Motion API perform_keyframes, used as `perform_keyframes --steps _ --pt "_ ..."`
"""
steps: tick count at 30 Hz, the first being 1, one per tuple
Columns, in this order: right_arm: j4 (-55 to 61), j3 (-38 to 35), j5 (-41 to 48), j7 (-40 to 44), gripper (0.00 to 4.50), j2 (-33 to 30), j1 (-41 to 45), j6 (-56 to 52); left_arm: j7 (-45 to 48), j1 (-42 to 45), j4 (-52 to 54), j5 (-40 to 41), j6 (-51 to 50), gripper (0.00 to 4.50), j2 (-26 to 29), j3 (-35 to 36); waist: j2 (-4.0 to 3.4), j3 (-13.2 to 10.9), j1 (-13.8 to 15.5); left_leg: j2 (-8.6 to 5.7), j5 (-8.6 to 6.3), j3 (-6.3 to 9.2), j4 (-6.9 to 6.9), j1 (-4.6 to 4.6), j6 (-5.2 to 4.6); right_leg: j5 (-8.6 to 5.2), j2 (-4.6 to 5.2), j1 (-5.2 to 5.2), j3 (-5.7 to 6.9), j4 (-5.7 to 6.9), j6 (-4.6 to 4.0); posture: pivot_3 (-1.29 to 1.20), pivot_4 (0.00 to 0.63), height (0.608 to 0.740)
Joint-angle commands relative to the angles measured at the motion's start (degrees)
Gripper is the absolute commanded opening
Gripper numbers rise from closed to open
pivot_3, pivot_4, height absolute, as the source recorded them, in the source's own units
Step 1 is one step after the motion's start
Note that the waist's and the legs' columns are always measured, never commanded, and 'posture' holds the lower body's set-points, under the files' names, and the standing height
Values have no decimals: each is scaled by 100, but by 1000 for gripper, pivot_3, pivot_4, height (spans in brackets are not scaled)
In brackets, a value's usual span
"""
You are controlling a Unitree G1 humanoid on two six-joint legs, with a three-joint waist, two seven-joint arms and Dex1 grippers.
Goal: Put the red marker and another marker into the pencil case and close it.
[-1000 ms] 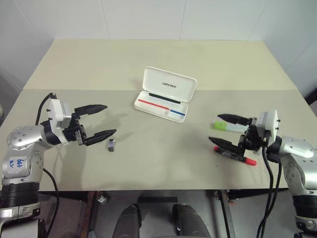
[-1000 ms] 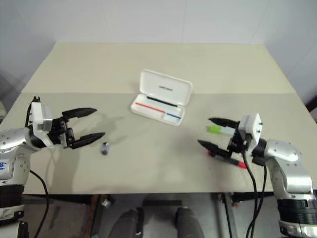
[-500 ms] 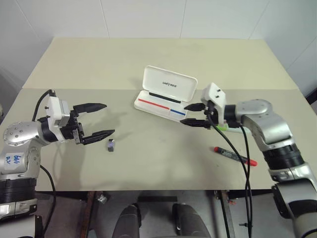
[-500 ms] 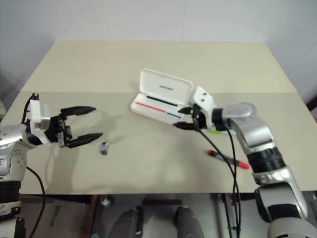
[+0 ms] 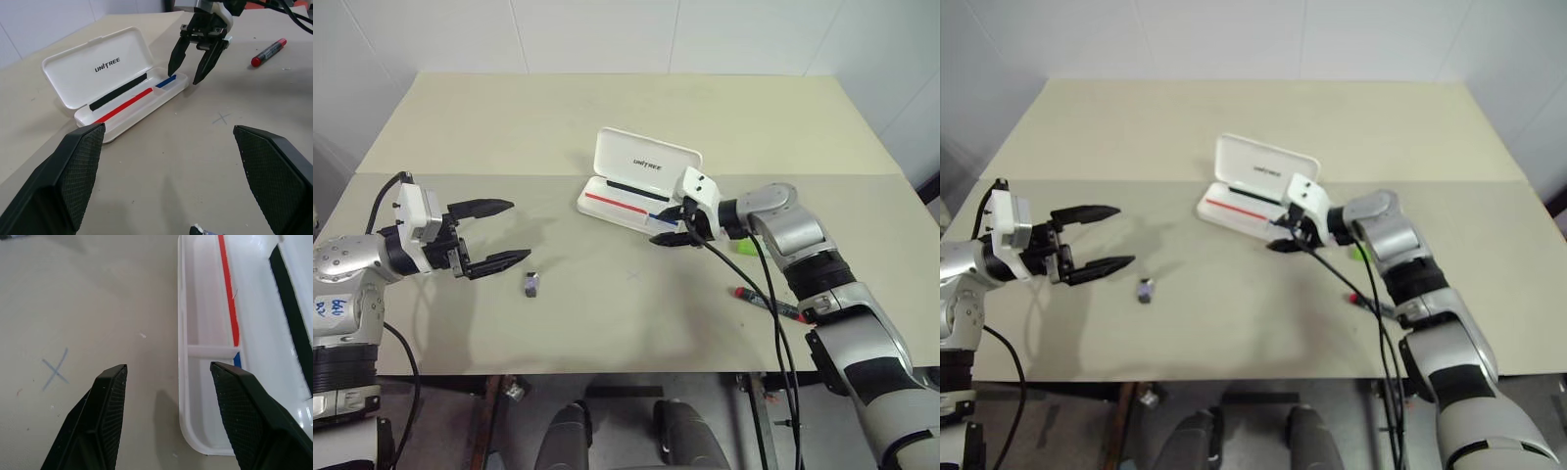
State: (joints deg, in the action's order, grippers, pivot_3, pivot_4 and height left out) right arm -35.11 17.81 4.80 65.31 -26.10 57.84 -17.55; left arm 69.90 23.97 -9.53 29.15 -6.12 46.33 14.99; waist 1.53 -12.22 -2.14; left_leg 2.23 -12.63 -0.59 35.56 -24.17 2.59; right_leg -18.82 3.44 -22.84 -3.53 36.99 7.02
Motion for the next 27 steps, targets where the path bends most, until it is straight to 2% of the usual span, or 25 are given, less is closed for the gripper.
perform_keyframes --steps 1,12,15,20,27 --pt "-165 -103 -85 72 2845 98 227 259 -39 -97 515 172 -116 4500 97 163 0 0 -15 0 0 0 0 -1 0 0 0 0 0 0 0 0 150 740" --pt "-1202 42 -698 -11 2845 468 646 699 -279 -226 953 213 -334 4500 7 179 0 0 -131 1 1 1 3 2 2 0 -1 0 -1 9 0 0 150 740" --pt "-1720 213 -1067 -79 2244 539 881 858 -291 -175 996 223 -354 4500 22 175 0 0 -133 1 2 2 2 2 3 0 -1 0 0 8 0 0 150 740" --pt "-2105 260 -1294 12 426 666 1072 1136 -312 -154 1081 226 -378 4500 18 163 0 0 -136 1 2 2 3 3 3 0 -1 0 -1 8 0 0 150 740" --pt "-1995 -6 -1075 442 426 658 985 1874 -320 -154 1114 220 -362 4500 -18 141 0 0 -148 1 7 3 10 7 6 0 -2 0 -1 29 0 0 150 740"
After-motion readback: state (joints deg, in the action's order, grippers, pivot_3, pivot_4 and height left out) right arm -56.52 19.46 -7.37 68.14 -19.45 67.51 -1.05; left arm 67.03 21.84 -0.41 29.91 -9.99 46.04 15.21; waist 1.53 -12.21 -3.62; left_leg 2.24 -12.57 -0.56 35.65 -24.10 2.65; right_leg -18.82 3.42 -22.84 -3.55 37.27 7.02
